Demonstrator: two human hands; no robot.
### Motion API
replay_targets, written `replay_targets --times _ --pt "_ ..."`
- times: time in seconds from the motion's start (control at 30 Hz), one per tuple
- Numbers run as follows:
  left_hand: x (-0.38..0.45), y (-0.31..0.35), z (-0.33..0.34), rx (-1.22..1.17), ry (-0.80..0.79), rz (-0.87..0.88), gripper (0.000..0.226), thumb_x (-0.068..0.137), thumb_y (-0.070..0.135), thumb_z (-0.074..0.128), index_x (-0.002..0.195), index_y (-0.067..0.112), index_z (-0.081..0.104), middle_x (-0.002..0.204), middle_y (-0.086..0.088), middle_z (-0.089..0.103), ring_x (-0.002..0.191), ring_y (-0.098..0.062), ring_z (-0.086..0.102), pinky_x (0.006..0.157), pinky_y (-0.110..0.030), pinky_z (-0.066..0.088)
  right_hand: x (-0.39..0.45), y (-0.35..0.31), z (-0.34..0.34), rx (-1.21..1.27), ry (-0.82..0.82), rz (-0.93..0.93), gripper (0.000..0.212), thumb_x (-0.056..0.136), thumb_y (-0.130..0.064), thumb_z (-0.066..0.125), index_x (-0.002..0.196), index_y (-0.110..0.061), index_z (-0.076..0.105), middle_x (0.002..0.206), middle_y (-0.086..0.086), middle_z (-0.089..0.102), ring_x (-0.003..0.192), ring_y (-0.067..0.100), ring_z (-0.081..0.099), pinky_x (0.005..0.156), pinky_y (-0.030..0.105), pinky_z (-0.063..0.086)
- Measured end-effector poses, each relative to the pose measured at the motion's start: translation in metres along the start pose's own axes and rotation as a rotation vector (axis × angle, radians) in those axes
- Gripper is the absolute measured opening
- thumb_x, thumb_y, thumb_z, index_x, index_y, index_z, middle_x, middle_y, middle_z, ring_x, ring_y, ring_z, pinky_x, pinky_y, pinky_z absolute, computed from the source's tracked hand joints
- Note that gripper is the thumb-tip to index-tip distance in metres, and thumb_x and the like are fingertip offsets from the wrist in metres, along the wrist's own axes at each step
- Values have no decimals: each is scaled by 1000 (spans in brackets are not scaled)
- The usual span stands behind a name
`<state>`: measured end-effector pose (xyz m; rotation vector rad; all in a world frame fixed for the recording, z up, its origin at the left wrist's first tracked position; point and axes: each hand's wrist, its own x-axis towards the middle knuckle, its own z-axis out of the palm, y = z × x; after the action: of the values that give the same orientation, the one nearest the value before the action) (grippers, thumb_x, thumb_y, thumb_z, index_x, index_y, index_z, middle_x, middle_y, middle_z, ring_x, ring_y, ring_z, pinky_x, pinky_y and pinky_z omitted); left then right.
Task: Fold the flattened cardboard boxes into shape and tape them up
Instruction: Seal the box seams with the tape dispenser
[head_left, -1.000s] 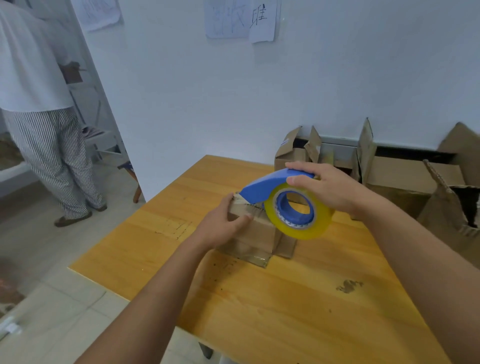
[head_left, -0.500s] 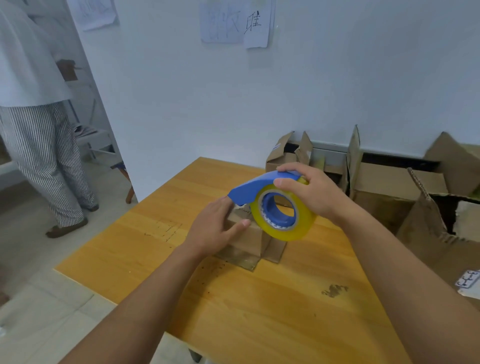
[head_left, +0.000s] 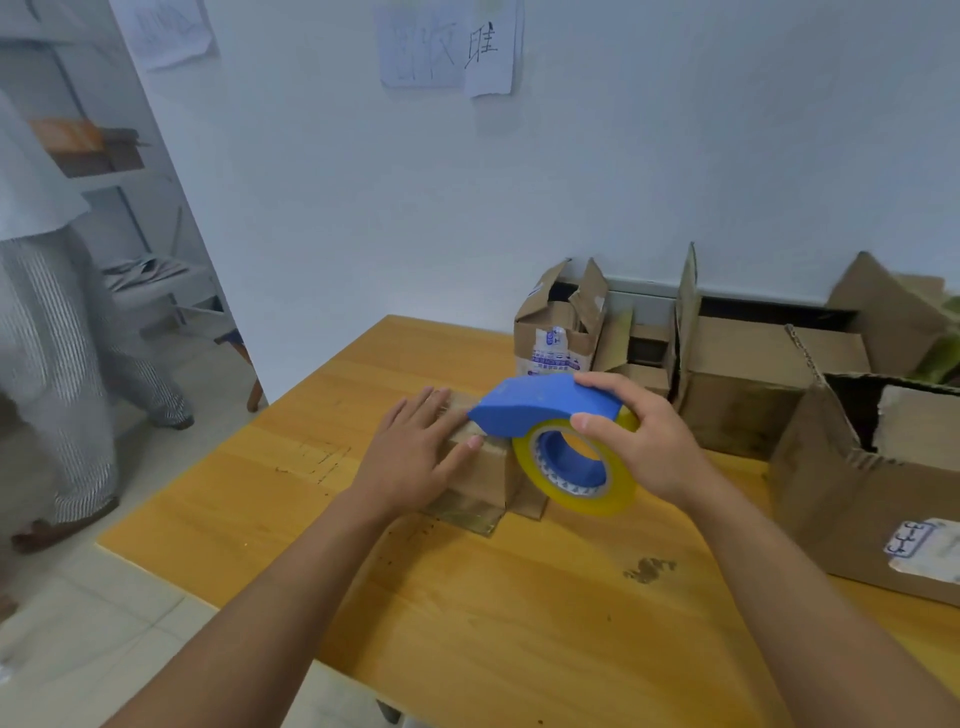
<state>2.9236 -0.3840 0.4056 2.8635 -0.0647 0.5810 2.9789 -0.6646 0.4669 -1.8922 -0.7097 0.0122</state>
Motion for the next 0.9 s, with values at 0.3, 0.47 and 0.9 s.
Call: replay_targets --times 0.3,0.47,0.9 --pt "-3 33 4 86 65 124 78 94 66 43 153 16 37 155 -5 42 146 -22 33 121 -38 25 -13 11 10 22 72 28 42 68 -68 64 109 -67 53 115 -36 52 105 -9 55 78 12 46" --pt "-4 35 7 52 140 212 58 97 44 52 141 7 52 137 -9 59 126 -27 54 106 -38 42 -14 11 9 -10 43 38 39 76 -62 67 111 -67 50 116 -36 49 104 -12 53 79 13 44" --pt "0 28 4 42 -25 202 53 101 43 38 150 24 42 158 -7 35 147 -26 28 121 -41 19 -58 29 -11 -100 25 80 36 87 -50 70 113 -64 49 114 -45 46 106 -10 52 81 15 46"
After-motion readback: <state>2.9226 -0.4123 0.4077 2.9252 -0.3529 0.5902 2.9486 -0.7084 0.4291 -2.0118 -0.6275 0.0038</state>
